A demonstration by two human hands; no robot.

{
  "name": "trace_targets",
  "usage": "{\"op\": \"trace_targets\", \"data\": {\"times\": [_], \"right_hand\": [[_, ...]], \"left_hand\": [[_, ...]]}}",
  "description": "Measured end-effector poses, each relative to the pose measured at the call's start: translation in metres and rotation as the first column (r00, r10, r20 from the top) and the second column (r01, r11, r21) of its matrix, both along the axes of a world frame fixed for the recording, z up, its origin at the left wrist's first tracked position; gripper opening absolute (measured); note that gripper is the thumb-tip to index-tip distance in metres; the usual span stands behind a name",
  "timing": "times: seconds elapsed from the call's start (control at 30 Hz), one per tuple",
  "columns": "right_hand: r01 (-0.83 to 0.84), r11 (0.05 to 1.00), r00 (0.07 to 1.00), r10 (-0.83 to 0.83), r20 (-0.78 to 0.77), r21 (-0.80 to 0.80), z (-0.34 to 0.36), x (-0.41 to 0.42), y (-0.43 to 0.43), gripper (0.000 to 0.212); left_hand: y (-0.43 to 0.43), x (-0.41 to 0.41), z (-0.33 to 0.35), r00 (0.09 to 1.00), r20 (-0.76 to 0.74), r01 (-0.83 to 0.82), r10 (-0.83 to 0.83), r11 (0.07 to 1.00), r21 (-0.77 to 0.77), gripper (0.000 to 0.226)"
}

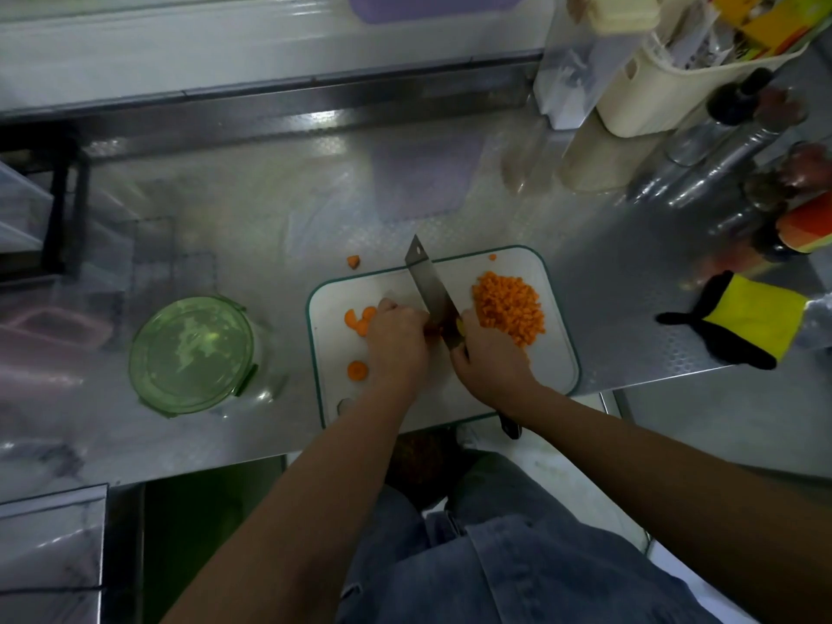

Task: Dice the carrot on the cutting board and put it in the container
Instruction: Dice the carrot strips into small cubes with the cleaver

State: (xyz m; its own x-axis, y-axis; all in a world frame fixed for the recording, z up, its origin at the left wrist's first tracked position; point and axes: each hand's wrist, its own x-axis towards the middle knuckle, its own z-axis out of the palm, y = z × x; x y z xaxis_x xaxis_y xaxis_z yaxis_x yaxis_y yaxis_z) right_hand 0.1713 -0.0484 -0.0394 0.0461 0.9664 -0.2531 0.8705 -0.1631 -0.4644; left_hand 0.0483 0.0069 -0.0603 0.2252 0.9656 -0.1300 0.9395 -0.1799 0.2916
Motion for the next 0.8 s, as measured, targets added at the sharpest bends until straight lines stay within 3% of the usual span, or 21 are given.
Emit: {"op": "trace_targets", "data": {"times": [0.37,0.63,0.8], "right_hand": [[0.046,0.998,0.998,-0.044,-0.039,0.046,-0.0055,-0.001,-0.0043,0.037],[-0.027,0.999,1.0,0.027,0.013,0.025,-0.0016,-0.0037,-0.0007,0.024],[0.08,0.997,0.996,-0.079,-0.033,0.023,-0.0035,0.0048,-0.0044,0.028]], "left_hand": [[0.0,0.0002,0.0018,1.0,0.001,-0.019,0.019,1.0,-0.018,0.016],[-0.0024,0.0,0.0017,0.998,-0.051,-0.036,0.035,0.999,-0.024,0.018],[-0.0018,0.0005,0.0031,0.998,-0.06,-0.005,0.001,0.999,-0.051,0.019]]}}
